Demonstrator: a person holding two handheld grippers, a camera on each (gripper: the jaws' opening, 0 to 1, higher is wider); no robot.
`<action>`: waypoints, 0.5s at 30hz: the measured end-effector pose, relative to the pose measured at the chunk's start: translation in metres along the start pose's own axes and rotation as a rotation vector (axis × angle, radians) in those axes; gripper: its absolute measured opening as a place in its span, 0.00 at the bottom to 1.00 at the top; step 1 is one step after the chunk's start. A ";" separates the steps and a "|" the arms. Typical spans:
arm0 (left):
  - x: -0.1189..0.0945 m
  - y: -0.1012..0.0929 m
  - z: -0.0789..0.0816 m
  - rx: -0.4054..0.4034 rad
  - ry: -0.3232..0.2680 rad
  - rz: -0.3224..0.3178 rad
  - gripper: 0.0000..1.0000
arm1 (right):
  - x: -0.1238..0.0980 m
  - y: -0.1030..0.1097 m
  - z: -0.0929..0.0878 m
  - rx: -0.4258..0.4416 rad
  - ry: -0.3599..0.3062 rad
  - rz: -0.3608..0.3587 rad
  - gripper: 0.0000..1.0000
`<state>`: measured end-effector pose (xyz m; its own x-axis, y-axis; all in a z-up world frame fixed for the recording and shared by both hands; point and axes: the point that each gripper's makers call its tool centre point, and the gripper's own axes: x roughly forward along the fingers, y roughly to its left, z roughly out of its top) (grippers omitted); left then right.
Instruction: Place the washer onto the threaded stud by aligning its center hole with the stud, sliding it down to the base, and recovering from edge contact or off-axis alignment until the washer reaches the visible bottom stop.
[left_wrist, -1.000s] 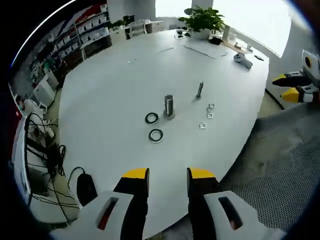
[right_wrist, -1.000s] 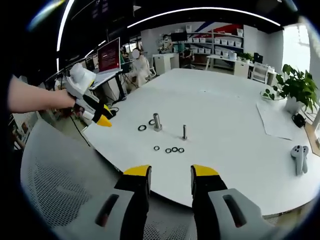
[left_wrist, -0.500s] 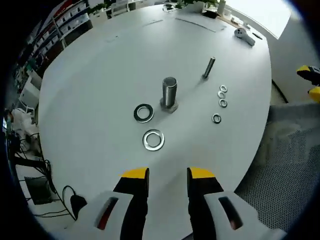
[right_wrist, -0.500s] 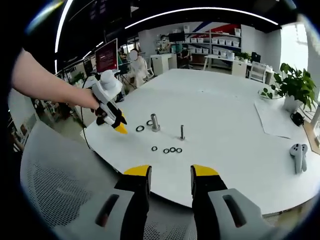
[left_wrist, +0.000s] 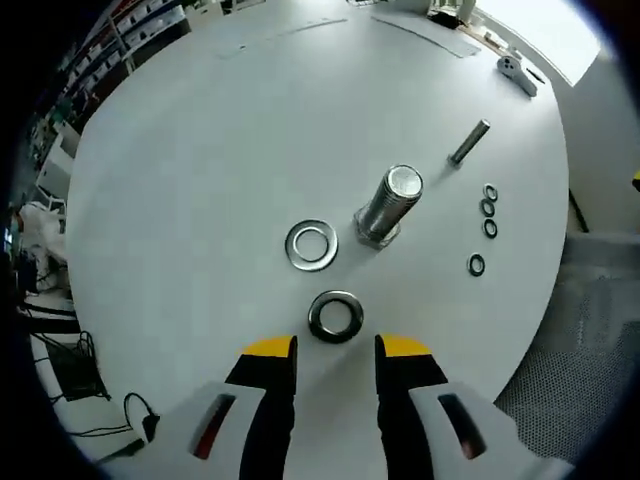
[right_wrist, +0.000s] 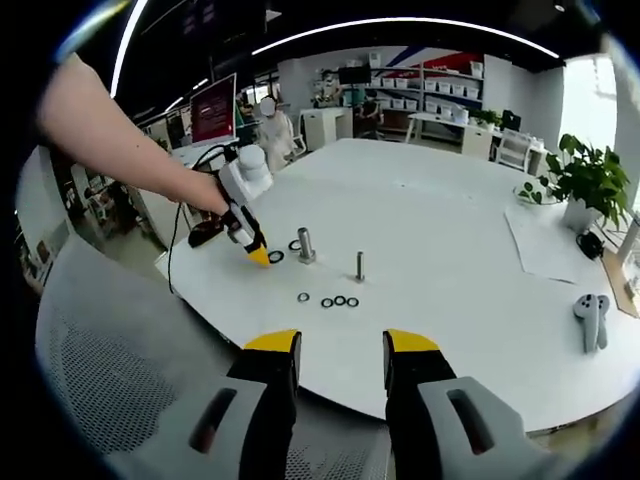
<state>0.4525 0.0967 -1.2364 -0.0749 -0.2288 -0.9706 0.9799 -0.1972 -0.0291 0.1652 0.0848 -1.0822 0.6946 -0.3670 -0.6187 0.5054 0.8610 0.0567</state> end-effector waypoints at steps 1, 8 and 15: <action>0.000 -0.001 0.001 0.001 0.000 0.002 0.30 | 0.000 0.000 0.000 0.001 0.000 0.000 0.35; 0.005 -0.005 0.008 0.054 0.029 0.023 0.28 | 0.001 0.001 0.000 0.003 -0.001 0.007 0.35; 0.004 -0.012 0.010 0.019 0.038 0.036 0.26 | 0.001 0.001 0.002 0.010 -0.015 0.009 0.34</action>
<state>0.4385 0.0885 -1.2376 -0.0325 -0.1992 -0.9794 0.9780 -0.2082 0.0099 0.1670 0.0844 -1.0809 0.7067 -0.3649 -0.6061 0.5042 0.8608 0.0697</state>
